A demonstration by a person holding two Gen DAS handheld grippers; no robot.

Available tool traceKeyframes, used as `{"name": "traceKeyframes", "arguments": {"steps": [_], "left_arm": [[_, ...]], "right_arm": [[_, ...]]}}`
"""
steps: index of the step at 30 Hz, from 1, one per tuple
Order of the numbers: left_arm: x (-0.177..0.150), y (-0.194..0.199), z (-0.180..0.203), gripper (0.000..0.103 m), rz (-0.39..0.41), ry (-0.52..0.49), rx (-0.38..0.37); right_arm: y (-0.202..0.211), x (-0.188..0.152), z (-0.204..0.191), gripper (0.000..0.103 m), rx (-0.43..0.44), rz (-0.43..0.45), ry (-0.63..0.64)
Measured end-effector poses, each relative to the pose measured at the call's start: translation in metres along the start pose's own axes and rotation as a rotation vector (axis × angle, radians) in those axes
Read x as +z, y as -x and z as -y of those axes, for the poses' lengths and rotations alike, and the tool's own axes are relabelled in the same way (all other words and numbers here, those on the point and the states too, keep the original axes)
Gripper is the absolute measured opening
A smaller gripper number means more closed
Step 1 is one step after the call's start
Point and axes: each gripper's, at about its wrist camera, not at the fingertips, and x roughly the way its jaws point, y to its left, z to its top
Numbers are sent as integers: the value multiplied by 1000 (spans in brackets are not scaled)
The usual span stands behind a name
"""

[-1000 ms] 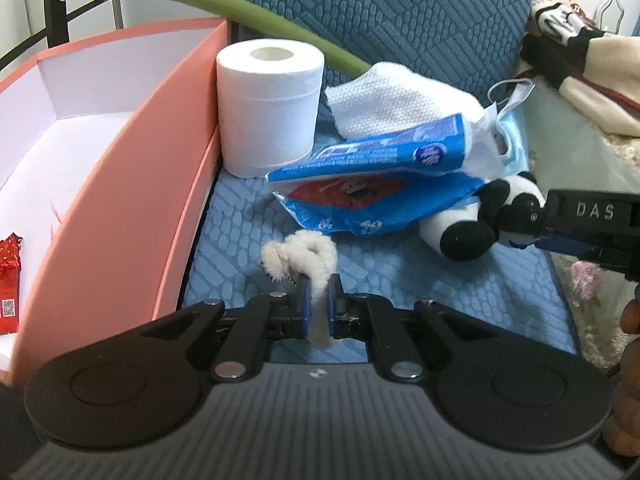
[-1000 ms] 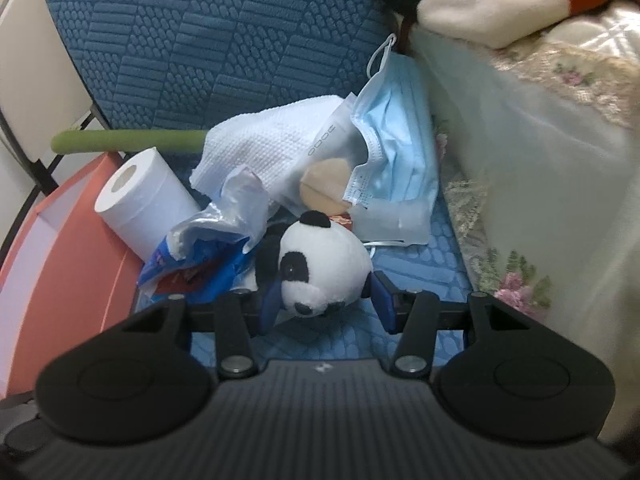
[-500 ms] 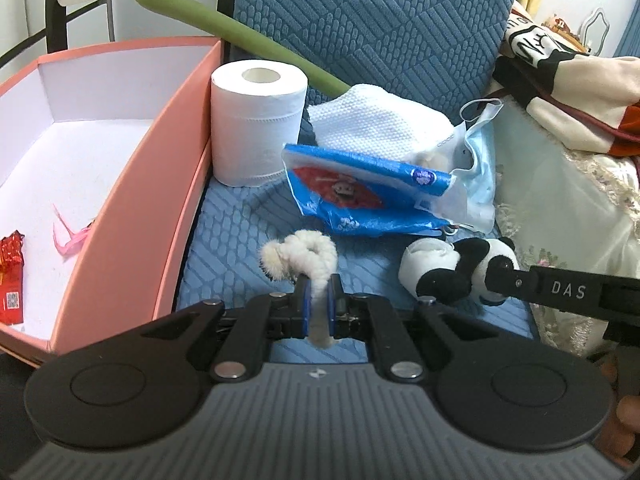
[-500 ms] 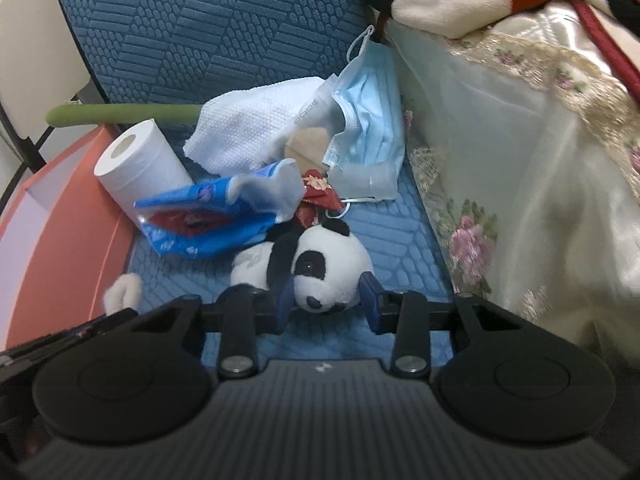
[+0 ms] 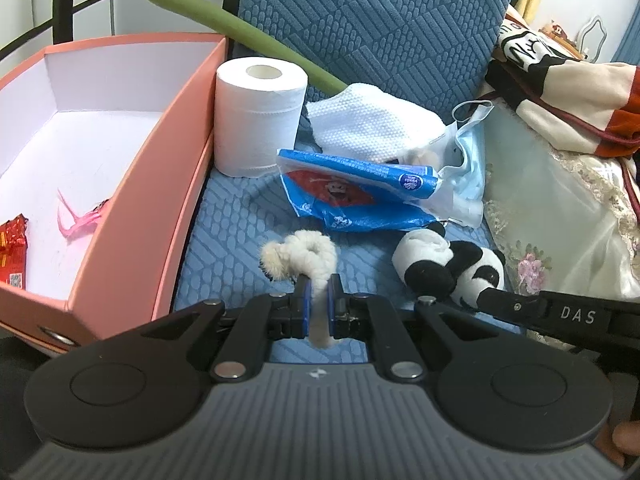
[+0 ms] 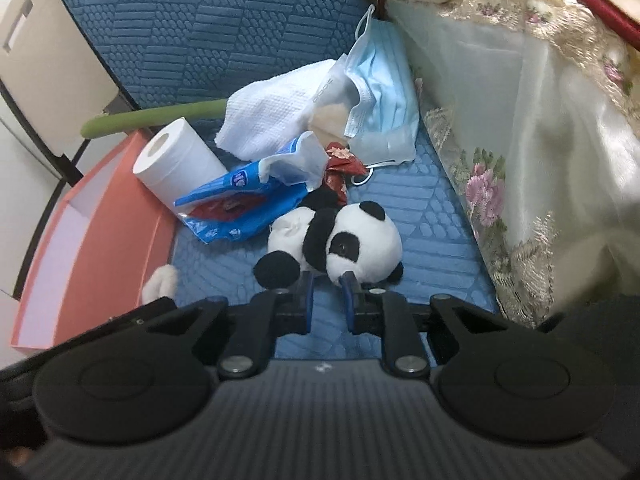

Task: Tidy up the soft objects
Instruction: 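Grasp the panda plush with the right tool while the left tool holds the ring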

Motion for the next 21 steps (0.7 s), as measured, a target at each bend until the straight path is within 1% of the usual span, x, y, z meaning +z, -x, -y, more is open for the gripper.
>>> {"name": "traceKeyframes", "arguments": {"steps": [1,3,4,5,7,10,16,19,21], "left_arm": [[-1,0,-1,10,-1,4,1],[-1,-1,-3,10,-5,12,0],[-1,-1,-3,10,-7,16,-3],[-1,-1,-3,10,-8,16,-5],[-1,-2,-3,10,-8,15,-4],[-1,-3,-2,10,-9,18,-9],[-2,-3,-2,10,-7,23,-13],[-2,-4,-2,10,-8,24,-12],[-2,-5,-2,10,-11,27,-9]], "right_arm": [[2,-1,0,24,3,3,-4],[3,-1,0,32,-11,8,-10],[2,-1,1,43,-18,5,-14],[1,0,2,52,-26,1,-21],[-2,1,4,52,-38,0,-41],[-3,3,7,58,-36,13,-59],[-13,11,16,59,-83,38,-115],[-18,14,19,59,-58,46,-130],[-21,18,19,61,-44,55,-125]]}}
